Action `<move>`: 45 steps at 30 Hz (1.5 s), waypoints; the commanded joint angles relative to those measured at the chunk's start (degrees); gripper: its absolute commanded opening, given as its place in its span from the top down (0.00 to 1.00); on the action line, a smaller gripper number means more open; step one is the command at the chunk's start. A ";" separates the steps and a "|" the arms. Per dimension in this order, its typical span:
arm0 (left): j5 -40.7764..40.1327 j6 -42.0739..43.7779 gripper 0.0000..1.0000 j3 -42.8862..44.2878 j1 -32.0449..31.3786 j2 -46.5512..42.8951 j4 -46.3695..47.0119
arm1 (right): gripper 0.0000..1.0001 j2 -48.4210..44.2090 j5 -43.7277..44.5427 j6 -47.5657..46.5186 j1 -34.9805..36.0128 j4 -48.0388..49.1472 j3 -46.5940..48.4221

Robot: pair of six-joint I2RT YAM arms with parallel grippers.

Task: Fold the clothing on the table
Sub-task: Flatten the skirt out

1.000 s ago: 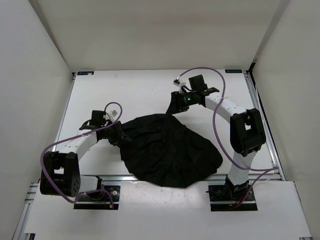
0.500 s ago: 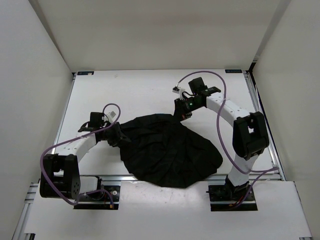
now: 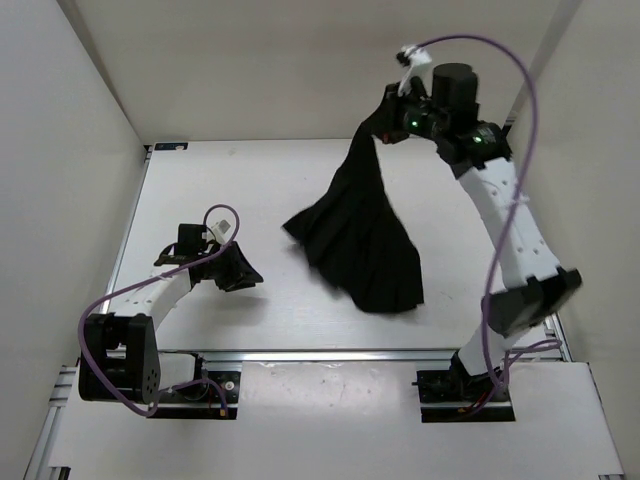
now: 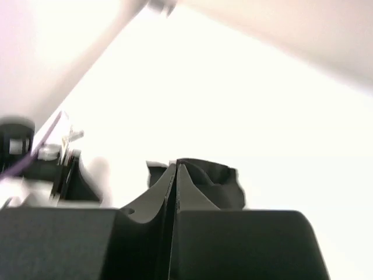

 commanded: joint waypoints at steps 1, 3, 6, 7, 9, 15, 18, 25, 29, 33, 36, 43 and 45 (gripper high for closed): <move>1.31 0.26 0.57 0.72 0.12 -1.43 0.83 | 1.00 -11.47 15.22 -0.81 4.32 11.18 -0.81; 1.57 0.00 0.56 0.29 0.21 -1.35 1.10 | 1.00 -15.26 19.12 -2.67 6.97 17.53 -5.81; 2.27 -0.27 0.56 -0.33 0.04 -1.08 1.80 | 1.00 -18.52 19.21 -1.44 7.42 18.17 -11.43; 1.76 -0.70 0.56 -0.42 0.04 -0.99 2.06 | 1.00 -20.19 19.83 -2.05 8.82 18.17 -13.46; 2.27 -0.97 0.56 -0.85 -0.40 -0.82 1.98 | 1.00 -21.43 21.24 -1.27 10.40 17.83 -22.22; 2.28 -1.14 0.57 -1.56 -0.14 -1.08 2.33 | 0.78 -22.66 7.74 3.04 11.91 7.04 -42.36; 1.84 -0.71 0.57 -2.09 -0.23 -0.99 2.15 | 0.79 -23.27 7.52 2.43 12.43 -1.49 -48.26; 5.44 -12.09 0.58 -5.07 -4.61 0.76 14.06 | 0.70 -38.30 15.89 8.31 0.44 -0.99 -54.78; 5.10 -25.83 0.60 -4.99 -11.10 6.72 31.13 | 0.72 -37.87 11.83 11.91 -8.48 3.66 -55.49; -1.84 -32.61 0.55 4.38 -17.79 16.64 36.34 | 0.73 -36.02 14.82 13.06 -6.29 7.00 -53.83; -6.68 -36.81 0.59 10.20 -21.93 22.28 36.43 | 0.74 -33.74 14.82 12.80 -4.79 6.13 -52.24; -16.61 -41.14 0.59 15.48 -27.56 29.93 33.18 | 0.74 -36.63 17.02 12.80 -5.05 4.11 -54.52; -17.75 -40.61 0.55 16.54 -29.14 31.69 31.51 | 0.74 -37.51 16.85 12.97 -6.89 3.84 -54.88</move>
